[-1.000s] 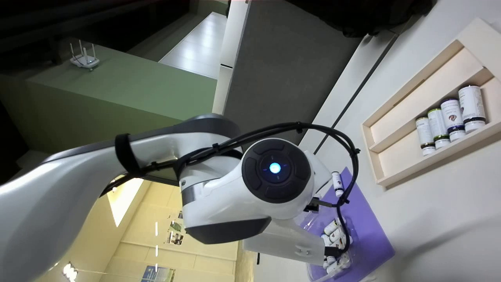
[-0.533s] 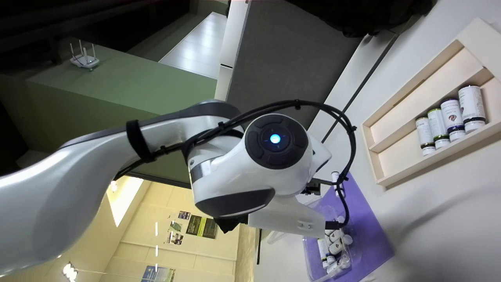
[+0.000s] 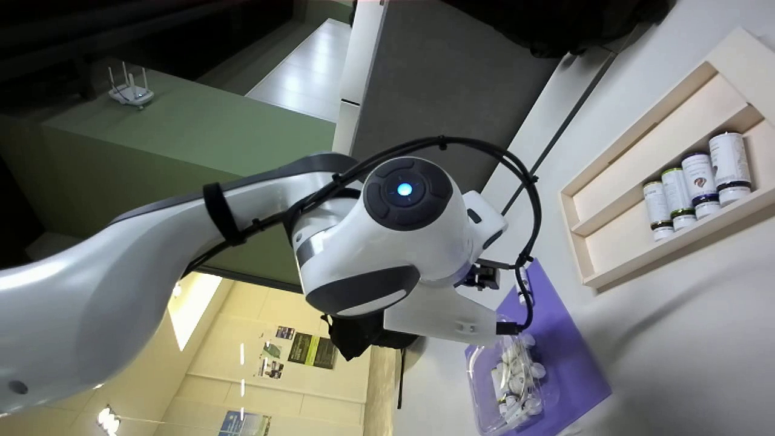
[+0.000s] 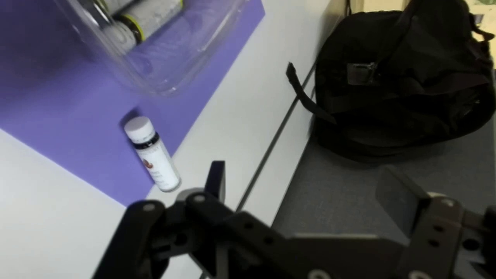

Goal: Open the clear container on the table

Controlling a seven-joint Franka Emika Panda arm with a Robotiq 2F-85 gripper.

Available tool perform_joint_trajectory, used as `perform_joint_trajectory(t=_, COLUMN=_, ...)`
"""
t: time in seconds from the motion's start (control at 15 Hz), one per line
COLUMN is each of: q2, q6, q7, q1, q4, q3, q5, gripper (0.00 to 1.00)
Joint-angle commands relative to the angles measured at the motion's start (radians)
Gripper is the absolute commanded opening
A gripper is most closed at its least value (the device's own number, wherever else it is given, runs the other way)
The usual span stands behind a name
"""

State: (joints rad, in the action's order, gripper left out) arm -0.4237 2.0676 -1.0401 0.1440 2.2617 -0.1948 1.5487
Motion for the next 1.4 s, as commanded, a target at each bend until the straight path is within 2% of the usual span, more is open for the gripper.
perform_joint_trajectory(t=0.0, q2=0.008, q6=0.082, q7=0.183, q1=-0.032, q4=0.022, q3=-0.008, q5=-0.135, gripper=1.00)
perform_joint_trajectory(t=0.27, q2=0.001, q6=0.162, q7=0.329, q1=-0.050, q4=0.064, q3=0.001, q5=-0.318, gripper=1.00)
perform_joint_trajectory(t=0.47, q2=-0.011, q6=0.125, q7=0.329, q1=-0.027, q4=0.082, q3=0.027, q5=-0.395, gripper=1.00)
perform_joint_trajectory(t=1.0, q2=-0.001, q6=0.055, q7=0.180, q1=0.007, q4=0.117, q3=0.077, q5=-0.381, gripper=1.00)
perform_joint_trajectory(t=1.33, q2=0.008, q6=0.054, q7=0.264, q1=-0.017, q4=0.126, q3=0.065, q5=-0.425, gripper=1.00)
